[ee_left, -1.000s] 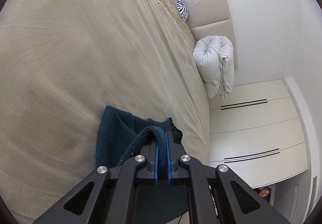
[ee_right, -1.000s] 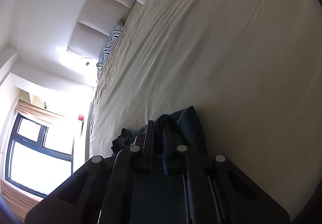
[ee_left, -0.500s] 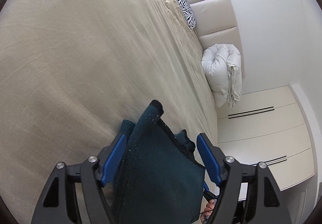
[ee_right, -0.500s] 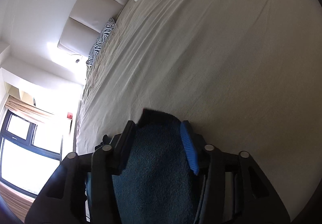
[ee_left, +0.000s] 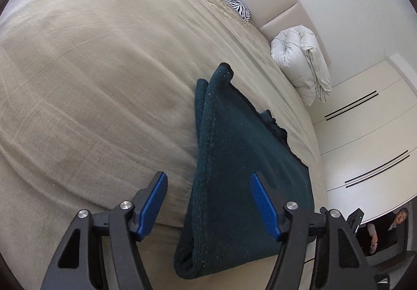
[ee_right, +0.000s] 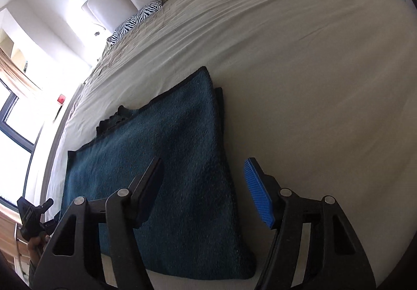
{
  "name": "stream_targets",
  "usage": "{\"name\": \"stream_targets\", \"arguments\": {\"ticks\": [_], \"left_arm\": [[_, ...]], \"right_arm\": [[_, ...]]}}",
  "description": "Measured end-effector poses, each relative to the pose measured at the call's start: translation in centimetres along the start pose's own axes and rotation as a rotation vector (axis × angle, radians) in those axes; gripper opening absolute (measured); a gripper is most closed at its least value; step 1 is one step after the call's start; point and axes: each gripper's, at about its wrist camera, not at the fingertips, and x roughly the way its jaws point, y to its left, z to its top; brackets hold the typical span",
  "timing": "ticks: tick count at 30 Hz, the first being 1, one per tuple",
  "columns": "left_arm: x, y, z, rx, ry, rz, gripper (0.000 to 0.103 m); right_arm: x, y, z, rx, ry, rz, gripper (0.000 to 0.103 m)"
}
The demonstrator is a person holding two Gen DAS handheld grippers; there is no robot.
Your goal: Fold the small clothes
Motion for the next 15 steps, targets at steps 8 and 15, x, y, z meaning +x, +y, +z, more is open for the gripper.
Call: {"name": "stream_targets", "arguments": {"ticks": [8,15], "left_arm": [[0.7,-1.1,-1.6,0.100,0.007,0.071,0.036],[0.2,-2.4,-2.4,0.171,-0.019,0.130,0.025]], "right_arm": [[-2.0,-0.3,-4.2,-0.064,0.004,-0.069,0.054],[-4.0,-1.4,-5.6,-0.058,-0.013,-0.102,0.054]]}}
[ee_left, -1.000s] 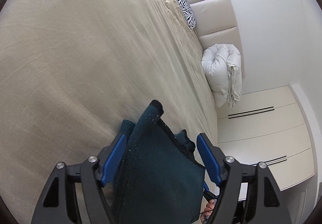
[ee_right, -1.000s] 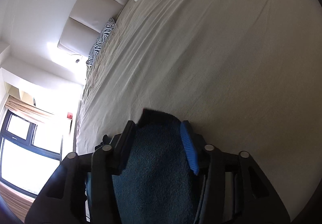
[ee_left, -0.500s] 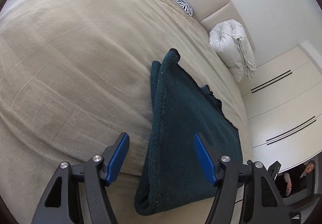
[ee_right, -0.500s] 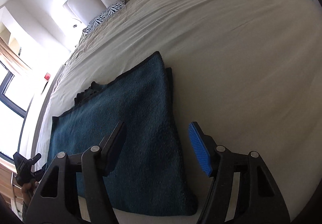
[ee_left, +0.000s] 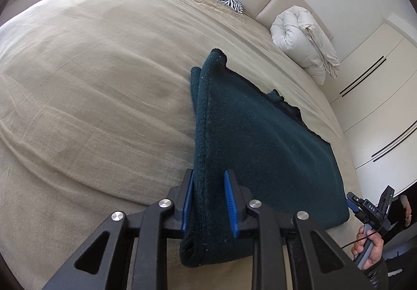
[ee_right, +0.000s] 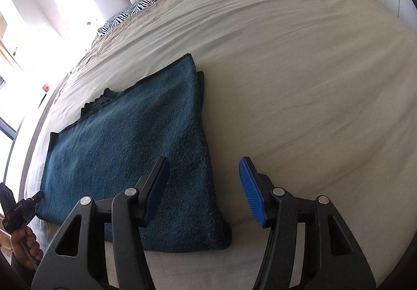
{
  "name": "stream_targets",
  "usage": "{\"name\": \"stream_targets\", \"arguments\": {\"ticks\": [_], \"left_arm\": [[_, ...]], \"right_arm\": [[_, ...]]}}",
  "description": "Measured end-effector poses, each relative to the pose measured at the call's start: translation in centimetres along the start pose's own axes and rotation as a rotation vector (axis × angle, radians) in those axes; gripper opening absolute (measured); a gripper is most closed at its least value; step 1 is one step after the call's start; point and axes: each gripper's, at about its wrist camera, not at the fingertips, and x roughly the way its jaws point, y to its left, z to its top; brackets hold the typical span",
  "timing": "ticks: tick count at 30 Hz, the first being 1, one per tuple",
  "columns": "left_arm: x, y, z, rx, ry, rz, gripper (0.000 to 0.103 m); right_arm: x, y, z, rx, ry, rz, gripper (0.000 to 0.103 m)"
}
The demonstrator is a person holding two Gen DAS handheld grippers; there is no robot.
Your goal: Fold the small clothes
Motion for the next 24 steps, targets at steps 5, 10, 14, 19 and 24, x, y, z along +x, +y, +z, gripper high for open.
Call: {"name": "stream_targets", "arguments": {"ticks": [5,10,14,19,24], "left_arm": [[-0.1,-0.6,-0.2,0.033,0.005,0.014,0.008],[-0.4,-0.6,-0.8,0.034,0.002,0.017,0.006],[-1.1,-0.8,-0.9,0.043,-0.012,0.015,0.006],[-1.8,-0.7,-1.2,0.035,-0.023,0.006,0.006],[-2.2,-0.4,-2.1,0.024,-0.012,-0.004,0.006]], "right_arm": [[0.6,-0.5,0.6,-0.003,0.017,0.002,0.041],[1.1,0.7,0.1,-0.069,0.046,-0.006,0.014],[0.4,1.2,0.0,-0.090,0.029,-0.032,0.006],[-1.2,1.8,-0.2,-0.100,0.006,-0.034,0.005],[-1.9,1.7,-0.9,-0.097,0.021,-0.038,0.005]]}}
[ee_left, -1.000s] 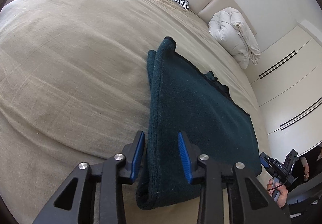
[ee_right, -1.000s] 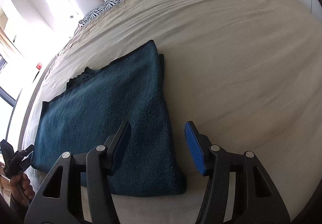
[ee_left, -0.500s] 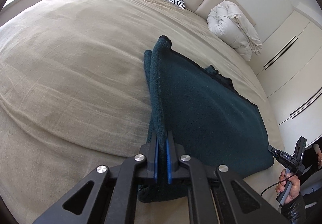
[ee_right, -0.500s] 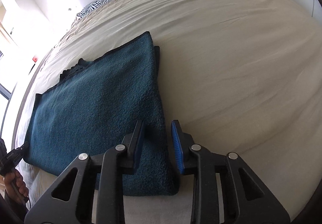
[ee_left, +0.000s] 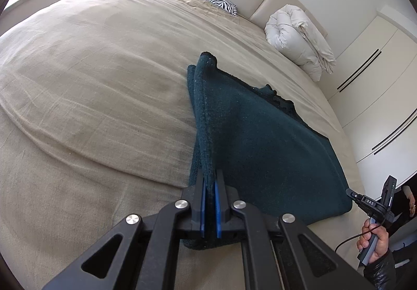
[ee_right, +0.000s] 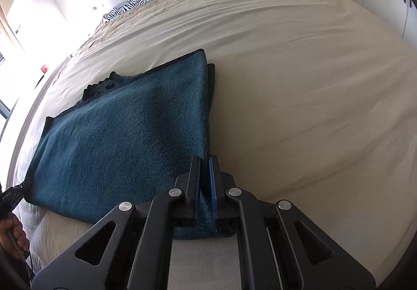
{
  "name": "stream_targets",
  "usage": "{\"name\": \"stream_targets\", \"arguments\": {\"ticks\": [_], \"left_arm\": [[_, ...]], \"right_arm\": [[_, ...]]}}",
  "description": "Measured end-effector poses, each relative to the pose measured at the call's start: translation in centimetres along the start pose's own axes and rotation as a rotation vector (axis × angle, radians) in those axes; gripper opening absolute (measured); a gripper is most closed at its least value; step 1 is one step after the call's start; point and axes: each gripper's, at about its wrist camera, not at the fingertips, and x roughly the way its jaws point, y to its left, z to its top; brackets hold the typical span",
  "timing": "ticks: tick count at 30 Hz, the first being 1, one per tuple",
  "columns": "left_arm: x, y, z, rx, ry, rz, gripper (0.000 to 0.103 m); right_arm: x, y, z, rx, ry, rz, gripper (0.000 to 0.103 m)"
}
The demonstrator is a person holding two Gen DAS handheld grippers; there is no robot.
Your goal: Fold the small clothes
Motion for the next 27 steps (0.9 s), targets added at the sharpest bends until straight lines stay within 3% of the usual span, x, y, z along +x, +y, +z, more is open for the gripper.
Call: {"name": "stream_targets", "arguments": {"ticks": [27], "left_arm": [[0.4,2.3,-1.4,-0.030,0.047,-0.033,0.006]], "right_arm": [[-0.5,-3.2,-3.4,0.120,0.026,0.064,0.005]]}}
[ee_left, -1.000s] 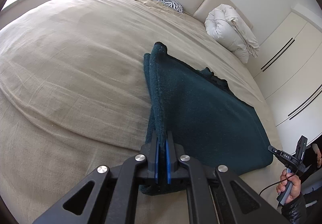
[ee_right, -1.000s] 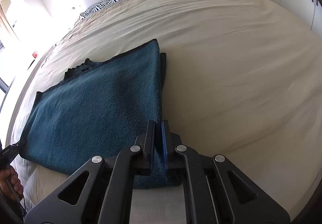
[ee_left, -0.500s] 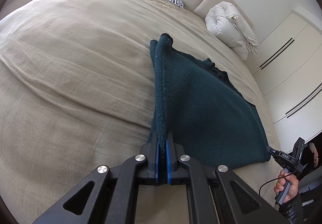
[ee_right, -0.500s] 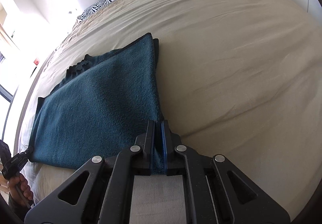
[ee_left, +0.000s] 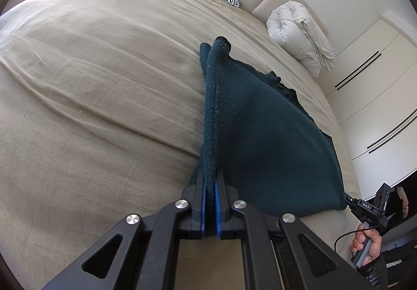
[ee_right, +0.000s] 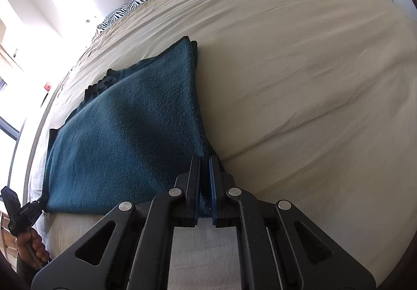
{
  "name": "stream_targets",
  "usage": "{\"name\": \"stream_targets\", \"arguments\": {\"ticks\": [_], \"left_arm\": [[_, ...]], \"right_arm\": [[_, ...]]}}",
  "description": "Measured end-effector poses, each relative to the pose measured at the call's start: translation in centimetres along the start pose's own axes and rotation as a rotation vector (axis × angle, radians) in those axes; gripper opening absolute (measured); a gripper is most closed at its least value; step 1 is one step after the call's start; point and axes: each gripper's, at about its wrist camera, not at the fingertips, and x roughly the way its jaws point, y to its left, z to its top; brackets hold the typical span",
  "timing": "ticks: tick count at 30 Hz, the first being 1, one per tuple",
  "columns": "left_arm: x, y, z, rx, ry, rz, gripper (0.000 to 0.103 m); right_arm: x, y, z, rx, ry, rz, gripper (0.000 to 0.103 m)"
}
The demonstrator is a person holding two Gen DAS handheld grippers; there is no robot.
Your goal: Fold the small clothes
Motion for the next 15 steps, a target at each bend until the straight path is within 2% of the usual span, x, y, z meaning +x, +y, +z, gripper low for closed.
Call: {"name": "stream_targets", "arguments": {"ticks": [3,6,7,8,9,11,14,15], "left_arm": [[0.1,0.1,-0.2,-0.009,0.006,-0.007,0.007],[-0.7,0.1,-0.2,-0.029,0.003,0.003,0.012],[-1.3,-0.1,-0.2,-0.024,-0.006,0.026,0.017],[-2.1,-0.5,-0.1,-0.014,-0.026,0.060,0.021],[-2.9,-0.9,0.0,0.001,-0.052,0.087,0.030],[-4.2,-2.1,0.6,0.047,-0.094,0.126,0.033],[-4.5,-4.7,2.2,0.139,-0.127,0.161,0.036],[-4.1,-5.7,2.9,0.168,-0.137,0.158,0.041]], "right_arm": [[0.7,-0.7,0.1,0.028,0.013,0.019,0.006],[0.9,-1.1,0.2,0.059,0.015,0.047,0.007],[0.6,-1.1,0.1,0.069,0.011,0.051,0.013],[0.3,-1.2,0.0,0.080,0.004,0.045,0.026],[-0.1,-1.3,-0.1,0.091,-0.007,0.029,0.045],[-1.5,-1.6,-0.3,0.121,-0.061,0.015,0.061],[-3.5,-1.4,-0.1,0.144,-0.137,-0.010,0.061],[-4.0,-1.0,0.1,0.144,-0.156,0.004,0.061]]}}
